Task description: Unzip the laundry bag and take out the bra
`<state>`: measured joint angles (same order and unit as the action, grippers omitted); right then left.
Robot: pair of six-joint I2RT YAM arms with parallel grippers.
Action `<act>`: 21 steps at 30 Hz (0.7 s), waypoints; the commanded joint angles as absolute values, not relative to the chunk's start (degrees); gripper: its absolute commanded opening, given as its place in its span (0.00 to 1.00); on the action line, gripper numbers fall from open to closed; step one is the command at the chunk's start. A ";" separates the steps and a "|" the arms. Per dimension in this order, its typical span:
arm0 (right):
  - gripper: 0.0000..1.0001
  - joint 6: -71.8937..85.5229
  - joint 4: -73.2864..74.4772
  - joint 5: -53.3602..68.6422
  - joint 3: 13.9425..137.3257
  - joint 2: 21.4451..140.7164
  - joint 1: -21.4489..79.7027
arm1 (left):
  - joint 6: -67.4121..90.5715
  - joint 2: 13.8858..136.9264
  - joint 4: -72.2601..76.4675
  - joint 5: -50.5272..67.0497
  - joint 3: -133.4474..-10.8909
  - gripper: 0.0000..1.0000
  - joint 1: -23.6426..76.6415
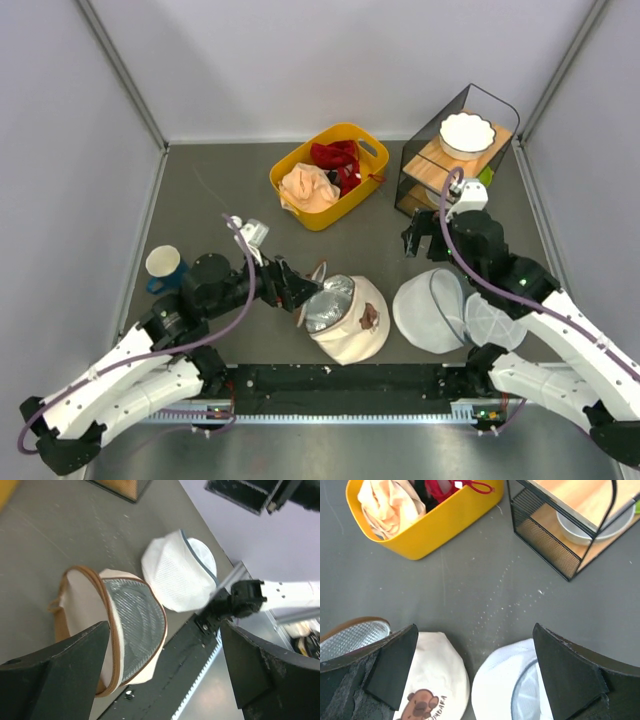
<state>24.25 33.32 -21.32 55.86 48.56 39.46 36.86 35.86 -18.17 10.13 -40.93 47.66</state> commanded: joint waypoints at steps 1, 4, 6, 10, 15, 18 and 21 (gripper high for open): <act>0.99 27.94 38.40 -24.35 55.11 47.02 39.02 | 34.10 31.91 -25.48 -3.04 -45.00 0.99 47.55; 0.99 29.26 39.90 -24.35 54.49 47.20 39.02 | 35.06 28.84 -30.22 -11.32 -44.74 0.99 47.55; 0.99 29.79 40.60 -24.26 54.23 47.46 38.94 | 35.42 27.34 -33.12 -15.54 -45.35 0.99 47.55; 0.99 30.41 40.69 -24.35 53.79 47.37 38.94 | 38.31 24.88 -39.45 -19.60 -44.48 0.99 47.46; 0.99 31.20 40.78 -25.05 53.00 47.20 39.02 | 42.18 21.54 -40.61 -19.95 -40.70 0.99 47.46; 0.99 32.08 40.87 -24.26 52.39 46.76 38.94 | 42.80 21.44 -39.82 -18.11 -38.85 0.99 47.55; 0.99 33.05 40.87 -24.69 51.68 46.23 39.02 | 42.80 21.71 -39.20 -17.05 -38.50 0.99 47.46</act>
<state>31.22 41.25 -23.14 52.77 47.57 39.46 41.43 21.54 -40.03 -17.45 -39.29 47.66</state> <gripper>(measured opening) 0.987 0.987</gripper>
